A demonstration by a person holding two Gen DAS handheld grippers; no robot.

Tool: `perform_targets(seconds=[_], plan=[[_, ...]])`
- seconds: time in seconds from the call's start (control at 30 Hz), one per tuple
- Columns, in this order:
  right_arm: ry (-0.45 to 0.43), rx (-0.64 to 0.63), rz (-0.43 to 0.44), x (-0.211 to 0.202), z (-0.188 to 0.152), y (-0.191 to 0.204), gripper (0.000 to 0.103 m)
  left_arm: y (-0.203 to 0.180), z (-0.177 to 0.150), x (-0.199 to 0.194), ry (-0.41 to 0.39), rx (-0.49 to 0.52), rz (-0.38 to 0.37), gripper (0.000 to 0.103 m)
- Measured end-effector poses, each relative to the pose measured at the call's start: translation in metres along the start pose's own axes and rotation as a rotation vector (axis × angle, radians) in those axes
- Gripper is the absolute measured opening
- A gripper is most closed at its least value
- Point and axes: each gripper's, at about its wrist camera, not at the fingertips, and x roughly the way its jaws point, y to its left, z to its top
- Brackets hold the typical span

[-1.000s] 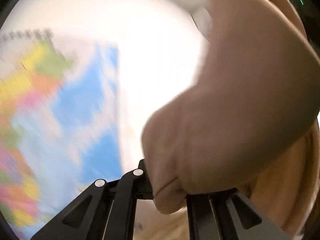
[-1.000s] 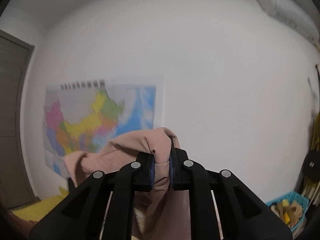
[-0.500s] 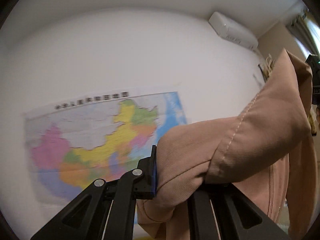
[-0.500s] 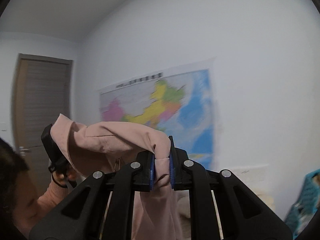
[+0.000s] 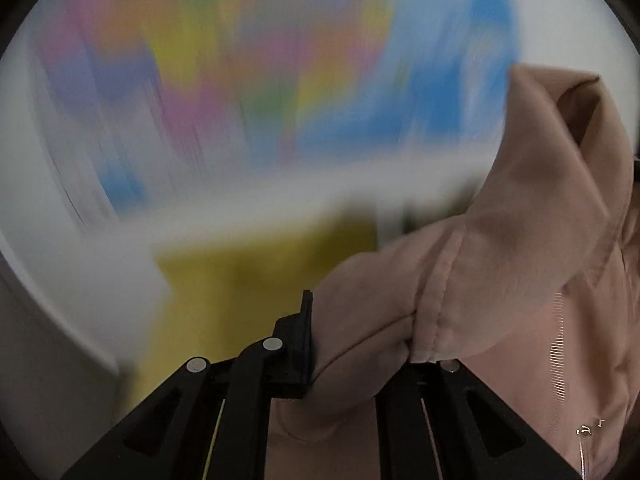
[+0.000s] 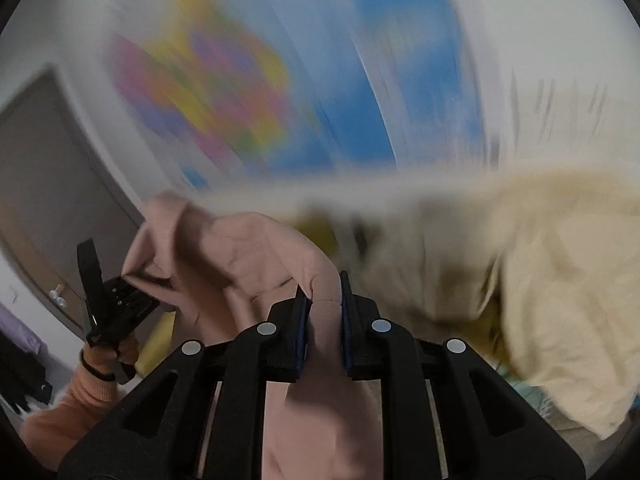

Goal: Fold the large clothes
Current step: 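Raise the pink jacket with both grippers and shake it out in the air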

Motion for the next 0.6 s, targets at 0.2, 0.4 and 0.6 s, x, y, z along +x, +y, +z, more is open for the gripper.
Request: perform_targets(seconds=[0.2,0.4,0.6], plan=[[0.186,0.092,-0.052,0.110,-0.020,-0.047,0.013,0.007,-0.006,0.102,0.173,-0.022,-0.032,0.008],[0.127,0.084,-0.054,0.110,0.008,-0.049,0.013,0.024,0.024,0.110,0.156,-0.069,-0.122,0.026],[0.180,0.077,-0.079,0.127,0.005,-0.057,0.043,0.052,0.028,0.127,0.159,-0.189,-0.130,0.071]])
